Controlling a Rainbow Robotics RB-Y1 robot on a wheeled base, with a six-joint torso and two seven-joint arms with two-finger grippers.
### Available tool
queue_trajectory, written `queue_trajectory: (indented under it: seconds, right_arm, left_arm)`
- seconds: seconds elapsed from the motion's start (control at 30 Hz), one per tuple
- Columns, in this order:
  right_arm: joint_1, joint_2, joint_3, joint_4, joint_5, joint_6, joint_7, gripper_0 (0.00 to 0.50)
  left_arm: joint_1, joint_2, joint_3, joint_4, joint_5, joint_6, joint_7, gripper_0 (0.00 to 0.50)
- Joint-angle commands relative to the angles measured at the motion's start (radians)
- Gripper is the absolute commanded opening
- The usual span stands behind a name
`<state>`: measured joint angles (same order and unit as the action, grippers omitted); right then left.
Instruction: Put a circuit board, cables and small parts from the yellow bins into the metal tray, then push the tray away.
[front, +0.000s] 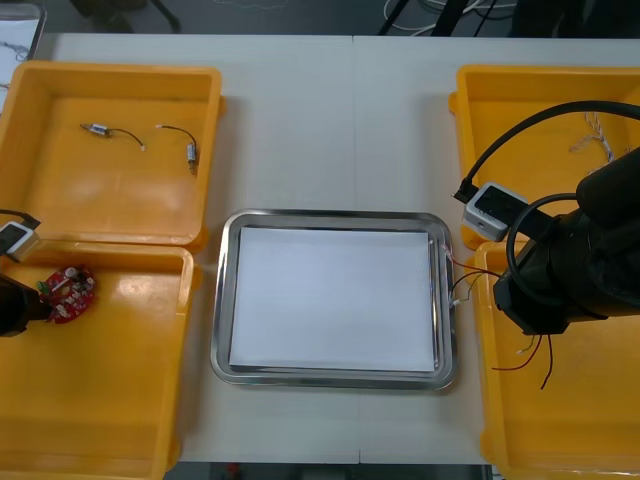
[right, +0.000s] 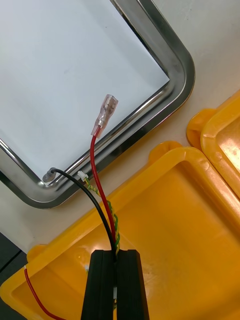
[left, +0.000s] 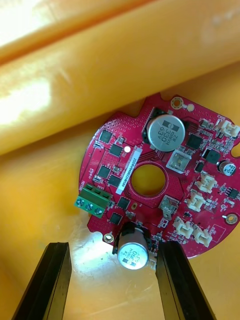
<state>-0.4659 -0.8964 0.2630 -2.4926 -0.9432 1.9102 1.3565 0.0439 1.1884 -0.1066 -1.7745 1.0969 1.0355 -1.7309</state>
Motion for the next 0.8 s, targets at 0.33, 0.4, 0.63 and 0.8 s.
queue_trajectory:
  seconds: [0.33, 0.4, 0.63, 0.8]
  right_arm:
    - [-0.027, -0.033, 0.008, -0.012, 0.014, 0.010, -0.045, 0.000]
    - [-0.027, -0.033, 0.008, -0.011, 0.014, 0.010, -0.046, 0.000]
    - [-0.027, -0.033, 0.008, -0.012, 0.012, 0.010, -0.048, 0.000]
    - [-0.027, -0.033, 0.008, -0.012, 0.011, 0.010, -0.051, 0.000]
  left_arm:
    - [-0.027, -0.007, -0.059, 0.003, -0.015, -0.058, 0.042, 0.291]
    - [-0.027, -0.007, -0.059, 0.004, -0.012, -0.060, 0.044, 0.113]
    - [-0.027, -0.007, -0.059, 0.003, -0.008, -0.057, 0.047, 0.000]
    - [-0.029, -0.006, -0.058, 0.001, -0.003, -0.057, 0.047, 0.000]
